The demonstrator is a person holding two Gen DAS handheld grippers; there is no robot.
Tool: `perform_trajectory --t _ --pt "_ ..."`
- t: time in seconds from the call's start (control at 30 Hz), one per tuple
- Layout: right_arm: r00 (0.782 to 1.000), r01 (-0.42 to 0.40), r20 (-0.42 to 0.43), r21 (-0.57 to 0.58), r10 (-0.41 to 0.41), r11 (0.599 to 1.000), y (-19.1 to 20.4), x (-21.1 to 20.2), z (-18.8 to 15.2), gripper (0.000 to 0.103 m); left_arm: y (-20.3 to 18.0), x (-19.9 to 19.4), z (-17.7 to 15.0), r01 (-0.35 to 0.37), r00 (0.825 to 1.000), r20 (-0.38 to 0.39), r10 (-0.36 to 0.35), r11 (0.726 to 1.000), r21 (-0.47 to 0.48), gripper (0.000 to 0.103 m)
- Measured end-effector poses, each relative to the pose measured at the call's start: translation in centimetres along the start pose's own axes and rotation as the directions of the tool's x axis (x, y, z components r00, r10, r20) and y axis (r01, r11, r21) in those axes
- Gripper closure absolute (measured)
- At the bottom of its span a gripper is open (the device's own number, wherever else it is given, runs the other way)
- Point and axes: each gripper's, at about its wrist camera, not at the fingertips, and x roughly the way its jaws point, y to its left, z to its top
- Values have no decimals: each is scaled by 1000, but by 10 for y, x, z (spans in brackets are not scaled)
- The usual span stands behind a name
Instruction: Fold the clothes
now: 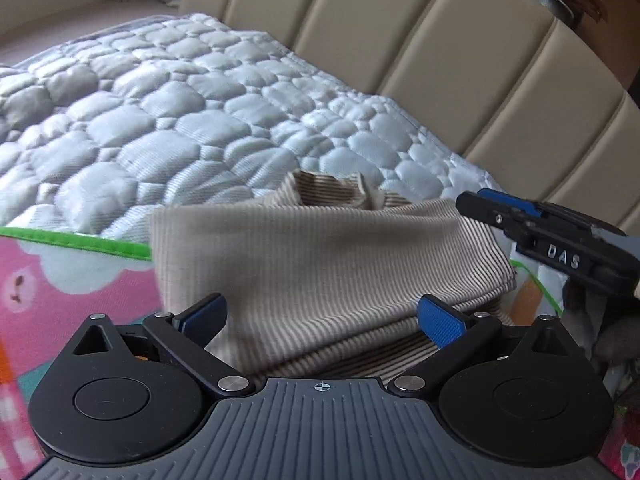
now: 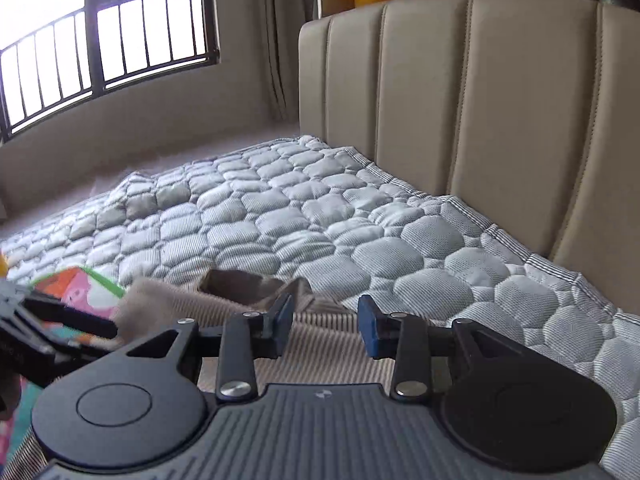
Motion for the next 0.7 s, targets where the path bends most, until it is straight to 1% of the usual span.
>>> perform_trajectory --t 0.07,0.17,0.27,0.33,0.37,0.4,0.5,0.57,0.6,0.67,0.7 --pt "999 -15 -38 50 17 999 1 25 11 68 14 -15 1 -49 999 18 49 999 -15 0" --pt "998 12 -65 46 -9 999 8 61 15 68 35 -35 -1 -92 995 20 93 995 -47 0" --pt "995 32 -96 -25 -35 999 20 92 20 68 53 -51 -12 -117 993 -1 117 991 -71 0" --pt "981 79 -170 -90 -93 993 25 114 19 68 63 -59 -21 -132 991 -21 131 988 -85 0" --pt "976 87 -193 -101 -105 991 25 119 16 70 66 -63 -25 -136 991 -27 134 987 -88 0" --pt "973 86 -206 -100 -105 991 23 120 12 80 70 -66 -29 -140 990 -32 137 986 -91 0" --pt "984 57 -162 -123 -77 991 24 102 5 95 76 -73 -33 -144 989 -30 142 984 -100 0" --pt "994 39 -98 -140 -53 989 29 75 8 96 80 -73 -32 -144 990 -28 142 982 -120 0" --pt "997 19 -67 -141 -29 990 32 57 11 97 81 -74 -31 -133 991 -28 130 981 -144 0" --pt "999 -35 -17 -134 33 990 36 18 17 97 85 -74 -28 -110 994 -27 107 975 -192 0" --pt "998 -63 -7 -136 63 989 38 -2 15 97 84 -75 -25 -87 996 -18 86 973 -214 0"
